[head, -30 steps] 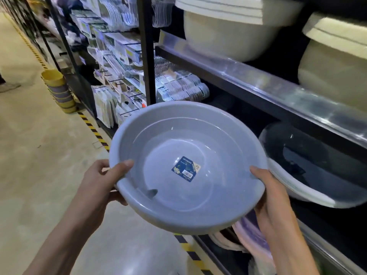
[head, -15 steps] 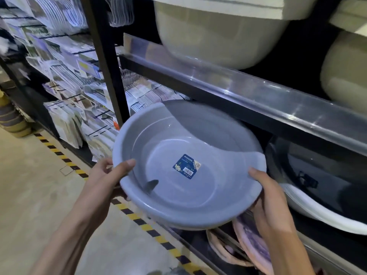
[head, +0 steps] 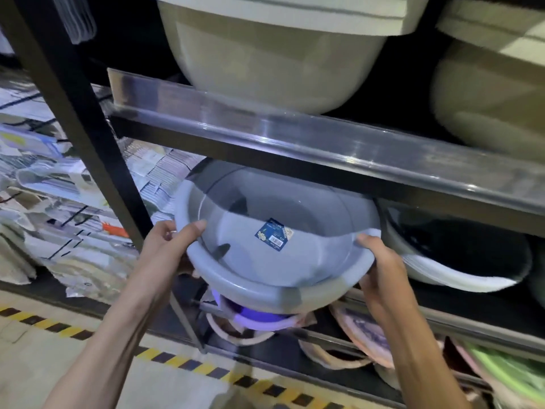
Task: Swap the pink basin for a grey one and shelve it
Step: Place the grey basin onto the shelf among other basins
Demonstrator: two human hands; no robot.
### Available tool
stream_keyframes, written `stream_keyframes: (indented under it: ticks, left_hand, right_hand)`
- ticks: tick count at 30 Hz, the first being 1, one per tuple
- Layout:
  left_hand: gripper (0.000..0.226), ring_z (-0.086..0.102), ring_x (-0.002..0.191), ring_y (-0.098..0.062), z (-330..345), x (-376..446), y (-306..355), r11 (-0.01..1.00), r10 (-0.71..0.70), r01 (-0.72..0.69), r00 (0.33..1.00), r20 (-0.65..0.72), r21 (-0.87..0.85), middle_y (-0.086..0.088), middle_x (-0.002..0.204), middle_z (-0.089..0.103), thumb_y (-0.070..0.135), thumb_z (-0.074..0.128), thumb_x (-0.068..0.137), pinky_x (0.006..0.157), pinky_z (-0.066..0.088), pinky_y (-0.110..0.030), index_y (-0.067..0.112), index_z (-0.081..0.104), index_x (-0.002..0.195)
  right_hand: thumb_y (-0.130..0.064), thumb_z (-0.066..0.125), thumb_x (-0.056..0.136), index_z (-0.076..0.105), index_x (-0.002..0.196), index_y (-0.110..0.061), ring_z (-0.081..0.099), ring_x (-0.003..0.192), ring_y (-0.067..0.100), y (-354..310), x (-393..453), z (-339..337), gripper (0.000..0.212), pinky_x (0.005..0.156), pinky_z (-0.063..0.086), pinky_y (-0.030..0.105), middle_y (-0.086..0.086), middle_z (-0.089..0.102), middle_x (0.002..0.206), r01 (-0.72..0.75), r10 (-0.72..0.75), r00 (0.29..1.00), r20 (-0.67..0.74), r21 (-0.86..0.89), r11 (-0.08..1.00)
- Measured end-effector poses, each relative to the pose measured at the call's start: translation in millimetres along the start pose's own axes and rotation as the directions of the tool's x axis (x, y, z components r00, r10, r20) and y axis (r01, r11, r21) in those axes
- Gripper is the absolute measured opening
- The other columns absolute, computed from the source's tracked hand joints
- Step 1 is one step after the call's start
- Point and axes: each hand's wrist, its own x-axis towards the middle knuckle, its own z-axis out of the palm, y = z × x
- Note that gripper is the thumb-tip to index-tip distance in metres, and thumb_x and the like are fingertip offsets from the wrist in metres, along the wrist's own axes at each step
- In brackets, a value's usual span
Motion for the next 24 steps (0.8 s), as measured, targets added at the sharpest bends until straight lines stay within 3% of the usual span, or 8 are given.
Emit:
stream_keyframes:
  ticks: [3,8,11,15,17,20,24]
  left_hand:
    - [0.060,0.057,0.040,-0.020,4,20,3,1.000,-0.008,0.009,0.998,0.060,-0.014,-0.014,0.070,0.061,0.045,0.078,0.071,0.037,0.045,-0.031,0.003,0.056,0.108]
    - [0.043,0.062,0.049,-0.019,12,49,3,1.000,-0.003,0.007,0.992,0.127,-0.028,-0.004,0.063,0.066,0.038,0.076,0.083,0.041,0.050,-0.028,0.008,0.055,0.104]
    - [0.050,0.060,0.052,-0.022,15,64,2,1.000,-0.008,0.012,0.990,0.139,-0.027,-0.008,0.068,0.063,0.041,0.079,0.078,0.041,0.049,-0.029,0.006,0.055,0.105]
    - [0.058,0.057,0.049,-0.018,21,79,1,0.999,-0.002,0.008,0.991,0.136,-0.041,-0.010,0.069,0.058,0.048,0.079,0.066,0.040,0.046,-0.028,0.007,0.056,0.100]
    - [0.062,0.055,0.045,-0.016,22,84,-1,0.999,-0.004,0.010,0.990,0.139,-0.039,-0.011,0.068,0.055,0.048,0.080,0.063,0.039,0.045,-0.027,0.006,0.055,0.100]
    - [0.064,0.056,0.042,-0.015,23,92,-3,0.999,-0.008,0.015,0.990,0.144,-0.051,-0.014,0.070,0.057,0.044,0.080,0.062,0.038,0.045,-0.027,0.003,0.055,0.104]
    - [0.051,0.058,0.044,-0.015,24,101,-7,0.999,-0.020,0.025,0.988,0.151,-0.032,-0.016,0.073,0.057,0.038,0.077,0.064,0.038,0.047,-0.027,0.005,0.055,0.096]
  right_hand:
    - [-0.024,0.068,0.087,0.067,0.109,0.005,0.069,0.095,0.036,-1,4,7,0.037,0.083,0.050,0.042,0.019,0.073,0.103,0.025,-0.025,0.999,-0.035,0.007,1.000]
    - [-0.023,0.066,0.089,0.053,0.130,0.012,0.063,0.116,0.045,0,19,14,0.056,0.096,0.050,0.051,0.033,0.062,0.128,0.045,-0.041,0.994,-0.098,0.037,0.998]
    - [-0.019,0.063,0.092,0.050,0.132,0.012,0.067,0.101,0.033,-1,30,20,0.053,0.080,0.052,0.039,0.033,0.061,0.129,0.029,-0.019,0.988,-0.150,0.064,0.998]
    - [-0.016,0.070,0.088,0.057,0.128,0.004,0.073,0.093,0.025,-1,47,26,0.047,0.082,0.057,0.034,0.019,0.075,0.111,-0.002,0.033,0.978,-0.204,0.149,0.989]
    - [-0.017,0.073,0.084,0.063,0.123,0.002,0.075,0.093,0.023,-2,51,29,0.044,0.089,0.057,0.036,0.015,0.078,0.104,0.002,0.025,0.981,-0.194,0.142,0.990]
    - [-0.017,0.074,0.083,0.066,0.122,-0.002,0.071,0.105,0.028,0,55,31,0.043,0.103,0.051,0.042,0.016,0.077,0.110,0.004,0.027,0.981,-0.192,0.162,0.987]
    - [-0.015,0.073,0.084,0.068,0.121,-0.007,0.069,0.112,0.030,5,64,35,0.038,0.104,0.050,0.041,0.015,0.075,0.115,0.021,0.012,0.983,-0.186,0.175,0.984]
